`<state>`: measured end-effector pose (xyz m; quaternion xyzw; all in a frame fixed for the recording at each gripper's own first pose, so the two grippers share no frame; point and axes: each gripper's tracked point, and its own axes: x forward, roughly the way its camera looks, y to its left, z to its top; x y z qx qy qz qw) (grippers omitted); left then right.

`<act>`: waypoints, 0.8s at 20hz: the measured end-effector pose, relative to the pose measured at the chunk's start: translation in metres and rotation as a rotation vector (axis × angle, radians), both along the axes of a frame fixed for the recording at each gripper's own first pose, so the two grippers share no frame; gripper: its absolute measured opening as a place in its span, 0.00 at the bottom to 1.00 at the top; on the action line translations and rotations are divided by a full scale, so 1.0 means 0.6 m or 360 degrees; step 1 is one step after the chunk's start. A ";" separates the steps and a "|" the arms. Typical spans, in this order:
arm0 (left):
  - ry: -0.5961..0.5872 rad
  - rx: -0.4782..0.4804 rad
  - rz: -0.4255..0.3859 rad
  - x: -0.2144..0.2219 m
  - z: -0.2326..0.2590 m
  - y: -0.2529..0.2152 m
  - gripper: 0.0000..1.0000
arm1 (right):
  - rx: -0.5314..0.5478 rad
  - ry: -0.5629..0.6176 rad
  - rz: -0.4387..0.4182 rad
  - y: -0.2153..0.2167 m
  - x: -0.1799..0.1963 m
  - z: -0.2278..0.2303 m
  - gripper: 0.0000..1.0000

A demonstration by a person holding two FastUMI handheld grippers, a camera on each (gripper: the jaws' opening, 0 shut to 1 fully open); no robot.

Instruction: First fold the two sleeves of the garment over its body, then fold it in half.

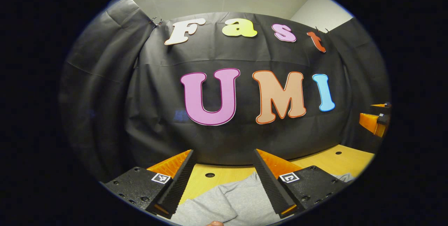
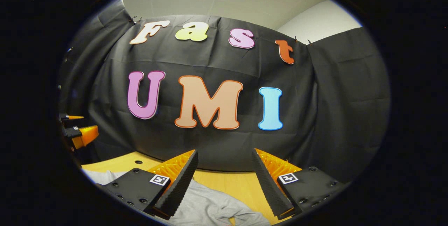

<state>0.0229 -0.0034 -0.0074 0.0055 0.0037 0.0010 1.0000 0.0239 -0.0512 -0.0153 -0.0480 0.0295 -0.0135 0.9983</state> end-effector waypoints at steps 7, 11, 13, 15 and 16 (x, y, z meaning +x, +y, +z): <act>0.0047 -0.0023 -0.0076 0.018 -0.021 -0.030 0.96 | -0.0149 0.0109 -0.0079 -0.109 -0.033 -0.033 0.97; 0.0060 -0.0031 -0.0142 0.028 -0.027 -0.063 0.96 | -0.0151 0.0247 -0.0142 -0.165 -0.063 -0.075 0.97; 0.0070 -0.0036 -0.0174 0.029 -0.030 -0.078 0.96 | -0.0157 0.0333 -0.0154 -0.187 -0.084 -0.102 0.97; 0.0072 -0.0044 -0.0193 0.030 -0.030 -0.090 0.96 | -0.0169 0.0419 -0.0170 -0.211 -0.107 -0.127 0.97; 0.0074 -0.0049 -0.0201 0.030 -0.031 -0.095 0.96 | -0.0178 0.0463 -0.0185 -0.225 -0.119 -0.142 0.97</act>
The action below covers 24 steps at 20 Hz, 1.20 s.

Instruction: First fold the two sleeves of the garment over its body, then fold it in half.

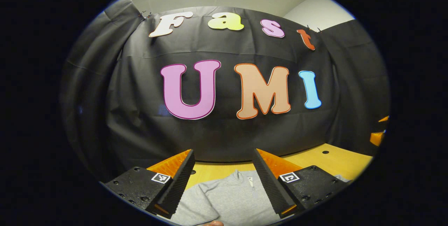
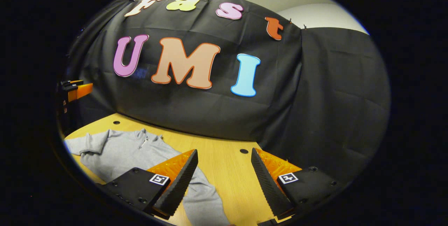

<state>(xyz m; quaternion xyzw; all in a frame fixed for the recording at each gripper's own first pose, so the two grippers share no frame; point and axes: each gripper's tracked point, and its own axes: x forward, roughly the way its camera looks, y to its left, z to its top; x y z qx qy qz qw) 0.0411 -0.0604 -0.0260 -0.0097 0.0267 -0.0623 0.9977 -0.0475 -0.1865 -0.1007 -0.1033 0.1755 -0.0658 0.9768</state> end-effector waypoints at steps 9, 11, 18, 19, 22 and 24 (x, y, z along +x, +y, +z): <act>0.0047 0.0013 -0.0032 -0.002 -0.022 -0.026 0.96 | 0.0060 0.0379 -0.0057 -0.064 -0.100 -0.137 0.98; 0.0052 0.0013 -0.0035 -0.002 -0.023 -0.030 0.96 | 0.0070 0.0459 -0.0047 -0.073 -0.122 -0.163 0.98; 0.0093 0.0024 -0.0050 -0.002 -0.037 -0.046 0.96 | 0.0152 0.0801 -0.0021 -0.078 -0.217 -0.269 0.98; 0.0102 0.0030 -0.0053 -0.001 -0.042 -0.048 0.96 | 0.0145 0.0821 -0.0020 -0.081 -0.225 -0.277 0.98; 0.0118 0.0031 -0.0059 -0.002 -0.046 -0.052 0.97 | 0.0190 0.0938 -0.0029 -0.077 -0.260 -0.314 0.99; 0.0126 0.0047 -0.0052 0.000 -0.046 -0.051 0.96 | 0.0197 0.0990 -0.0039 -0.080 -0.278 -0.331 0.98</act>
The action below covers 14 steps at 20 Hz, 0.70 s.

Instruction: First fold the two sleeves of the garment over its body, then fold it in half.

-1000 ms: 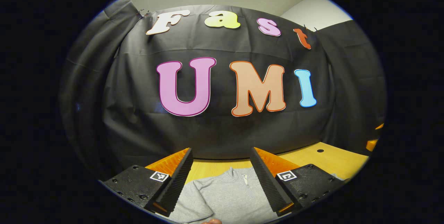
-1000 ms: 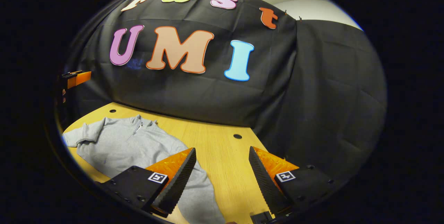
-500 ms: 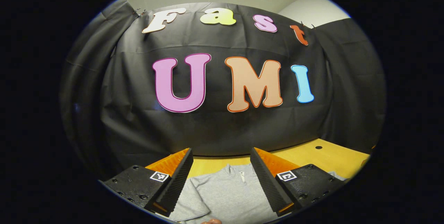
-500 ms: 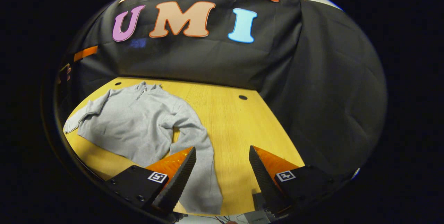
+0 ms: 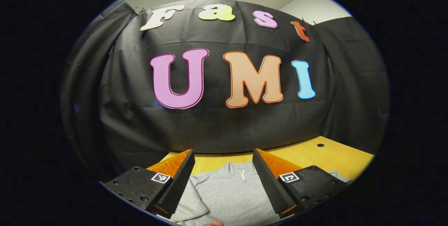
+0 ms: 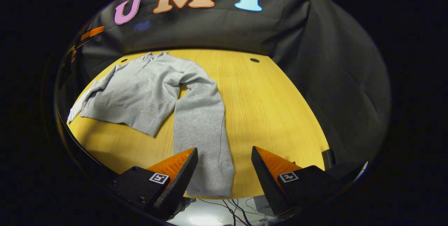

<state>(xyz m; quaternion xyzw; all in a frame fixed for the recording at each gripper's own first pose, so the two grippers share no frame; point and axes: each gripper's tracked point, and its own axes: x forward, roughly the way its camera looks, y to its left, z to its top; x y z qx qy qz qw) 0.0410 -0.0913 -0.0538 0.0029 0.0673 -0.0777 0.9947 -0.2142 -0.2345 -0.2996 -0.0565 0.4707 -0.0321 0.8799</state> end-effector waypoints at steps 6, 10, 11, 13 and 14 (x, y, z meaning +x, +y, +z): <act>0.0004 0.0010 0.0013 0.003 -0.002 0.003 0.97 | 0.0103 0.0192 -0.0097 0.006 -0.066 -0.054 0.98; -0.0007 0.0026 0.0010 0.006 0.001 0.002 0.97 | 0.0218 0.0262 -0.0190 0.024 -0.080 -0.075 0.91; -0.0009 0.0028 0.0009 0.006 0.000 0.001 0.97 | 0.0229 0.0264 -0.0208 0.021 -0.078 -0.073 0.88; -0.0004 0.0026 0.0007 0.007 -0.002 -0.001 0.96 | 0.0255 0.0273 -0.0228 0.025 -0.075 -0.075 0.67; -0.0001 0.0025 0.0007 0.009 -0.002 -0.002 0.96 | 0.0298 0.0284 -0.0245 0.033 -0.072 -0.075 0.52</act>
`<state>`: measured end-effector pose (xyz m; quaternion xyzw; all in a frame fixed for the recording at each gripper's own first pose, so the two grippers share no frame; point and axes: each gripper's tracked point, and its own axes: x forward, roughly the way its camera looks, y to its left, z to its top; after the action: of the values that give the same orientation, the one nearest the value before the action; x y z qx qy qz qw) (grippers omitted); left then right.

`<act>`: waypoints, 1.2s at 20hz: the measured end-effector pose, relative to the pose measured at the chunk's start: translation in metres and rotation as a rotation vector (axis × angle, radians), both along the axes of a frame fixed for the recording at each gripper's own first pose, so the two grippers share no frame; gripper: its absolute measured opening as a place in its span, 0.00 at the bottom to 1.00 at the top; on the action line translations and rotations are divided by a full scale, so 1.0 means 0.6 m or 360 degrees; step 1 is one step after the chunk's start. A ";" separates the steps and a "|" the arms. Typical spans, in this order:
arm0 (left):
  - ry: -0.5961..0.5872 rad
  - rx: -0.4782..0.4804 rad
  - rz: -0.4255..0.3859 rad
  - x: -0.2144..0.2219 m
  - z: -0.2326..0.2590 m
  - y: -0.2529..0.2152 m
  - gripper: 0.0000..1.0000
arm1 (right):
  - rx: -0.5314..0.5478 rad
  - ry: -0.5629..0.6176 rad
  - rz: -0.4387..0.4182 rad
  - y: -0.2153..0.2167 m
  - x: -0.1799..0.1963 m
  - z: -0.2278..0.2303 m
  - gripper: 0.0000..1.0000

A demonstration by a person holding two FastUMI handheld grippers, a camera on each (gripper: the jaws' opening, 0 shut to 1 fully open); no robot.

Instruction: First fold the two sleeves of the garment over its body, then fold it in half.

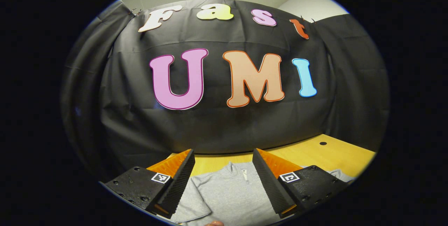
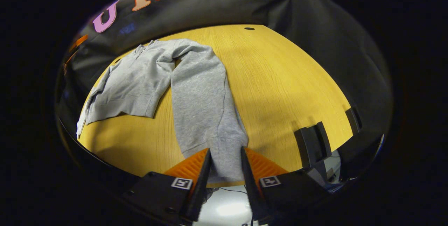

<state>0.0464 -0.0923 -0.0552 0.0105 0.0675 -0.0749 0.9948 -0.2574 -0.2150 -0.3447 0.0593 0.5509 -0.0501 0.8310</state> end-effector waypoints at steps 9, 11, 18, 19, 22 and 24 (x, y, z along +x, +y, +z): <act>-0.0030 0.0032 0.0000 0.000 0.010 0.005 0.96 | 0.0168 -0.0227 -0.0265 0.015 0.115 0.055 0.11; -0.0026 0.0031 0.0003 -0.004 0.008 0.008 0.96 | 0.0194 -0.0292 -0.0303 0.010 0.150 0.075 0.11; -0.0051 0.0073 0.0135 -0.017 0.021 0.074 0.96 | 0.0354 -0.0508 -0.0277 0.051 0.310 0.153 0.11; -0.0048 0.0077 0.0166 -0.019 0.019 0.088 0.95 | 0.0378 -0.0530 -0.0257 0.065 0.333 0.163 0.11; -0.0047 0.0094 0.0267 -0.029 0.021 0.134 0.96 | 0.0436 -0.0579 -0.0155 0.114 0.392 0.182 0.11; -0.0047 0.0106 0.0327 -0.037 0.021 0.163 0.96 | 0.0479 -0.0604 -0.0101 0.149 0.426 0.192 0.11</act>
<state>0.0244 0.0052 -0.0424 0.0376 0.0561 0.0300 0.9973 -0.0019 -0.1253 -0.2298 0.2081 0.3841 0.0185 0.8993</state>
